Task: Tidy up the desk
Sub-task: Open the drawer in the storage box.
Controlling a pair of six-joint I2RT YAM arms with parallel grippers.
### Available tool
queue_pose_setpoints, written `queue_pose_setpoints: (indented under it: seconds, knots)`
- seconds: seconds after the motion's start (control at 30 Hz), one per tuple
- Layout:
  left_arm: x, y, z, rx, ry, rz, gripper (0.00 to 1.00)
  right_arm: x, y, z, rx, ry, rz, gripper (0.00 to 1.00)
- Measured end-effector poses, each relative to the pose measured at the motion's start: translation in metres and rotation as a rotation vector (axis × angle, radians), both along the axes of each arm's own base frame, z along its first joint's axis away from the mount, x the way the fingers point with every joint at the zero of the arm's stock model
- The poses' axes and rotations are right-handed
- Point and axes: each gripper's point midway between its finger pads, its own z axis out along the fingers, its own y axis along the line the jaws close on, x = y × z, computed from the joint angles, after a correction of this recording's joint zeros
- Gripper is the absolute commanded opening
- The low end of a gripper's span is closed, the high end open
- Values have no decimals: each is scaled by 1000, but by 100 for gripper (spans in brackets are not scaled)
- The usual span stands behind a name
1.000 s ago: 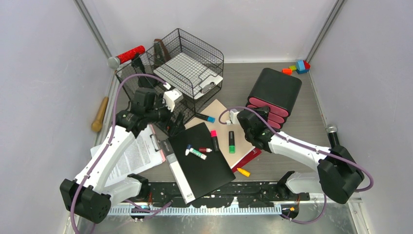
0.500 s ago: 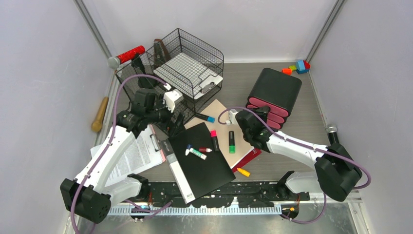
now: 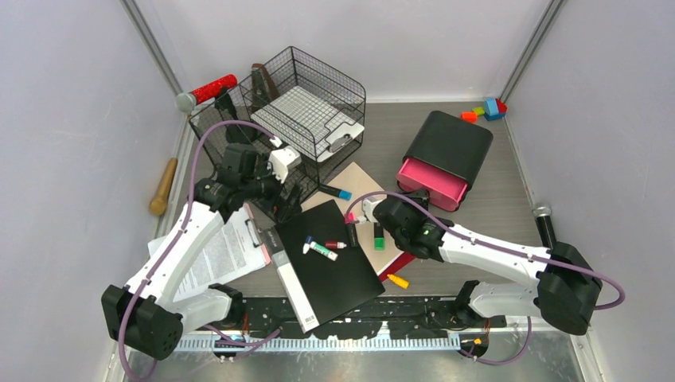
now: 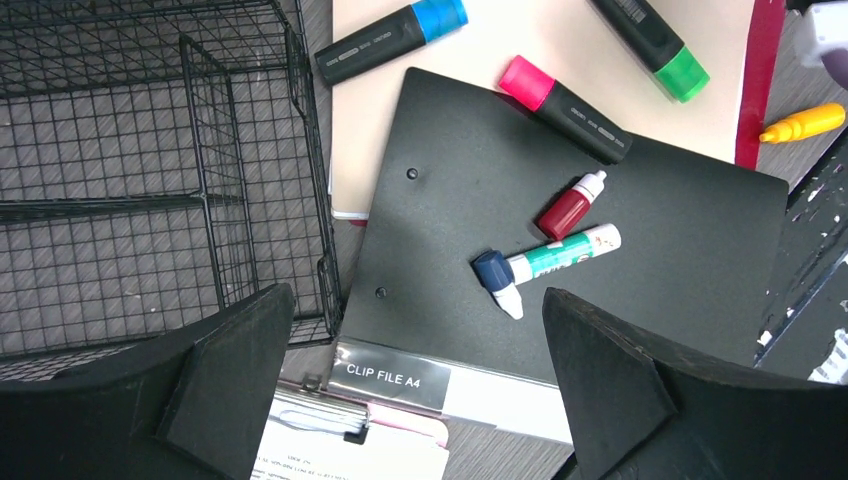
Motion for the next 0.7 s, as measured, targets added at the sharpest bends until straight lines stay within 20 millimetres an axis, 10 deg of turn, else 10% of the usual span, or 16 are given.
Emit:
queue_pose_setpoints:
  seconds: [0.23,0.7]
  knots:
    - [3,3,-1,20,-12,7,99,-15,19,-25,105,124,60,77]
    - [-2,6,-9,29,-17,1,99,-61,112,-28,626,519,178,79]
